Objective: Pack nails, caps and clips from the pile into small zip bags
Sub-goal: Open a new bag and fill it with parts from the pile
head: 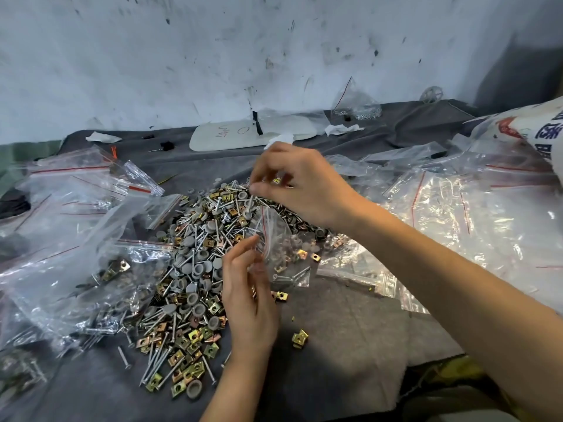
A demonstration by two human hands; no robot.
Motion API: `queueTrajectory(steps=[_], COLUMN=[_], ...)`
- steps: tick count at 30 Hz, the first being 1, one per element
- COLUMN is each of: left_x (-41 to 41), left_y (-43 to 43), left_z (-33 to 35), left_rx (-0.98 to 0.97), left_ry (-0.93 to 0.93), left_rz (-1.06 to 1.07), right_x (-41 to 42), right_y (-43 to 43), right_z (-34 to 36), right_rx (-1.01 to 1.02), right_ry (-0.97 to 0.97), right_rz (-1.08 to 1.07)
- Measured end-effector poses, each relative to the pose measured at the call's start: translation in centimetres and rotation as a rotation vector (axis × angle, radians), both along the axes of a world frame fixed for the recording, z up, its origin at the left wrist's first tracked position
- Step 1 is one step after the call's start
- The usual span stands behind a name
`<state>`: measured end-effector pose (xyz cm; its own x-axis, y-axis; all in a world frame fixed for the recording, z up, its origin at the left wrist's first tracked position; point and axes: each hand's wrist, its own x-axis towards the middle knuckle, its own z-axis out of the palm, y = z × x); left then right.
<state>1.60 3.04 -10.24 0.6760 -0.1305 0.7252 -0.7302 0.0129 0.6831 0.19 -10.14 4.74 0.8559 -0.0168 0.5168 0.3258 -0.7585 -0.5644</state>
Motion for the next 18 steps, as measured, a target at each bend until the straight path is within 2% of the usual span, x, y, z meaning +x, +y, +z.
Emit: queueTrajectory(steps=[3,5,9,12,18], left_x=[-0.1,-0.2,-0.2,-0.2,0.0], left_y=[0.0,0.1,0.2,0.2,0.1], left_z=[0.0,0.0,0.1,0.1,-0.1], left_rx=[-0.013,-0.014,-0.023,-0.011,-0.048], left_ry=[-0.002,-0.011,0.004,0.015,0.046], left_rz=[-0.003,0.012,0.008,0.026,0.015], right_x=[-0.1,-0.2,-0.2,0.2,0.6], right_y=[0.7,0.8,0.5,-0.5,-2.8], right_z=[0.7,0.4,0.0,-0.5,-2.8], right_rx=[-0.423,-0.497,-0.266,-0.103,0.117], right_ry=[0.13,0.193,0.127,0.076,0.139], right_rz=[0.023,0.02,0.01,-0.083,-0.209])
